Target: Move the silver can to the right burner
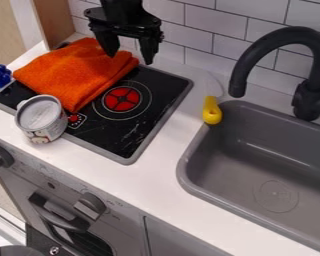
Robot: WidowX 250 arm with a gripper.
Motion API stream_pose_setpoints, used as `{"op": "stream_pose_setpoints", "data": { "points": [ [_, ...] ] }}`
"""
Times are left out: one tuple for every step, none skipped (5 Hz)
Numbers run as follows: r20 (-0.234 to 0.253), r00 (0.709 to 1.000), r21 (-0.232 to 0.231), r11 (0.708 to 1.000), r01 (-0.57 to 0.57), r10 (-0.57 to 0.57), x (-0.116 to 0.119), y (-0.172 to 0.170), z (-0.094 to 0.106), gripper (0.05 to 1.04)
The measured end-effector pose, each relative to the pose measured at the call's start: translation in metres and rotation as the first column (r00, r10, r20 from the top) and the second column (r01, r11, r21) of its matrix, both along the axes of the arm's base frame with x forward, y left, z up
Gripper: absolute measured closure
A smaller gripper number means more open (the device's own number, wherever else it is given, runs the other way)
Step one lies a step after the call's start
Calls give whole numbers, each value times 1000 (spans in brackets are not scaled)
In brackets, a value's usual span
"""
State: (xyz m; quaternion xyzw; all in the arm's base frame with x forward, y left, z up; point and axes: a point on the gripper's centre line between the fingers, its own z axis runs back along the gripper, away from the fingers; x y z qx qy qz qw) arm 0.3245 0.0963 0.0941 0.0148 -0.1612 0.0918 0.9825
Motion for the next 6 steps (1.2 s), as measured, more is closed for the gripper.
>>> {"op": "stream_pose_setpoints", "data": {
  "points": [
    [-33, 999, -12, 1000, 4, -5, -3, -1, -11, 87],
    [-51, 997, 0, 998, 59, -59, -9, 20, -17, 87],
    [-146, 986, 62, 994, 93, -83, -12, 50, -18, 87],
    [-122, 988, 103, 989, 110, -97, -12, 66, -16, 87],
    [-142, 983, 105, 986, 129, -113, -23, 72, -24, 87],
    [-122, 982, 132, 979, 157, -142, -33, 88, -10, 87]
  ]
}}
